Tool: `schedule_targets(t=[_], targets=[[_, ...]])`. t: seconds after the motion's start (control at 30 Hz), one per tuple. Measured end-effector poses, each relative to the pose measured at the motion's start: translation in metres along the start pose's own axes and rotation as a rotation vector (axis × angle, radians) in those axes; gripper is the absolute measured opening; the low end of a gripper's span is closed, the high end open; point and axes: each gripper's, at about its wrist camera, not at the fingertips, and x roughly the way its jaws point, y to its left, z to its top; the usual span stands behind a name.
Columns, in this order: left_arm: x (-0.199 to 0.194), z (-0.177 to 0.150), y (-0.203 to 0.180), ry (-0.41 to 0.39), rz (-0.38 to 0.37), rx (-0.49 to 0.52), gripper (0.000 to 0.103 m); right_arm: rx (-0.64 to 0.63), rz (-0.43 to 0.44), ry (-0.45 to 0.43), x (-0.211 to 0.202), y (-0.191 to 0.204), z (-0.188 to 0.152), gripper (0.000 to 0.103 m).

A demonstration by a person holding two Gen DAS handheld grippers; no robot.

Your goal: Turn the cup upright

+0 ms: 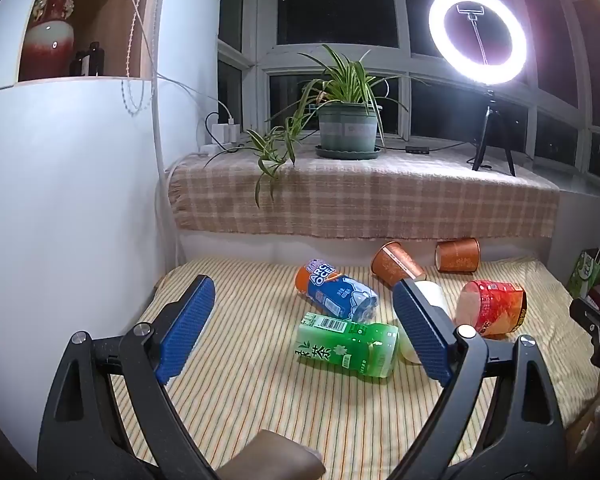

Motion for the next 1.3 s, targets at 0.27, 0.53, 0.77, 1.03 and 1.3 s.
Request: schedule_targets(t=[0.27,0.53,0.77,1.03,1.3], targets=[[0.002,-0.003,-0.012,-0.006,0.006,0.032,0.093,-0.014,-0.004,-0.004,-0.001,0.0,-0.001,0.103],[0.001,-0.002,-0.011,-0.003,0.003,0.024,0.093,-0.001,-0.001,0.007,0.001,0.0,-0.001,0.103],[-0.003,0.001,0.0,-0.012,0.002,0.003,0.093,-0.011,0.007,0.004,0.004,0.001,0.001,0.103],[-0.007,0.001,0.002,-0.024,-0.001,0.003,0.093,-0.011,0.0,-0.002,-0.006,0.006,0.002,0.103],[-0.01,0.003,0.002,-0.028,0.001,0.002,0.093,-0.008,0.001,-0.004,-0.006,0.004,0.002,0.103]])
